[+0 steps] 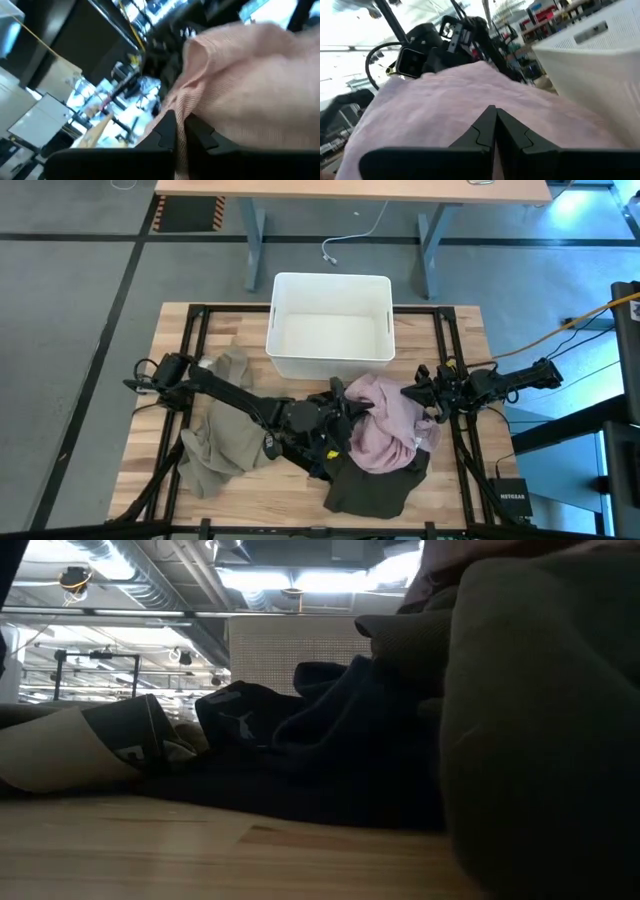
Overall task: Sort clothes
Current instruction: Put the pink polo shirt into the white laundry bin
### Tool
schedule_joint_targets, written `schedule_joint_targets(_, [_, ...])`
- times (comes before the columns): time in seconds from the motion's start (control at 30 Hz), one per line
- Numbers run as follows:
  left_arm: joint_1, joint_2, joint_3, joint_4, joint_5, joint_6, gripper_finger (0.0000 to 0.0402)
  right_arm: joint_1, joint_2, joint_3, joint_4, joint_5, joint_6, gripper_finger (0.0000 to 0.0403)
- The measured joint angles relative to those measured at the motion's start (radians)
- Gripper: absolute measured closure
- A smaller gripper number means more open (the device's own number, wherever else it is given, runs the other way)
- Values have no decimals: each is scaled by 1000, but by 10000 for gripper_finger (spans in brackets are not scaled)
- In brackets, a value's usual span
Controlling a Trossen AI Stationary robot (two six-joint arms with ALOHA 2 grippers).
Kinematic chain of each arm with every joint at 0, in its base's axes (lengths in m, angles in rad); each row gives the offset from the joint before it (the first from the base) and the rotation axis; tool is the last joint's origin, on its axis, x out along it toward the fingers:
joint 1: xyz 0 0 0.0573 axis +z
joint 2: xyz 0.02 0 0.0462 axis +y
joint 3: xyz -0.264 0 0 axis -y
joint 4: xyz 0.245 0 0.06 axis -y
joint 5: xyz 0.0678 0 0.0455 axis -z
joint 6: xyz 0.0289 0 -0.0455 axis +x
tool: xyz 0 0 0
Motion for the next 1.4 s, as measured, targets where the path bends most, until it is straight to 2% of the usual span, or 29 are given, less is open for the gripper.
schedule_joint_targets(0.23, [38,-36,151,-2,-59,126,397,0,0,0,207,2,-85,381])
schedule_joint_targets(0.43, [110,-109,252,-2,-68,167,398,0,0,0,432,0,-178,381])
schedule_joint_targets(0.53, [159,-149,291,-5,-69,176,396,0,0,0,490,0,-213,381])
schedule_joint_targets(0.8, [313,-238,379,9,-34,188,397,0,0,0,486,-1,-239,381])
schedule_joint_targets(1.03, [437,-251,498,-12,-25,161,396,0,0,0,354,-8,-239,381])
schedule_joint_targets(1.17, [493,-252,501,-144,-23,27,391,0,0,0,344,-8,-239,381])
schedule_joint_targets(1.4, [533,-217,498,-635,68,-220,390,0,0,0,346,-8,-239,381])
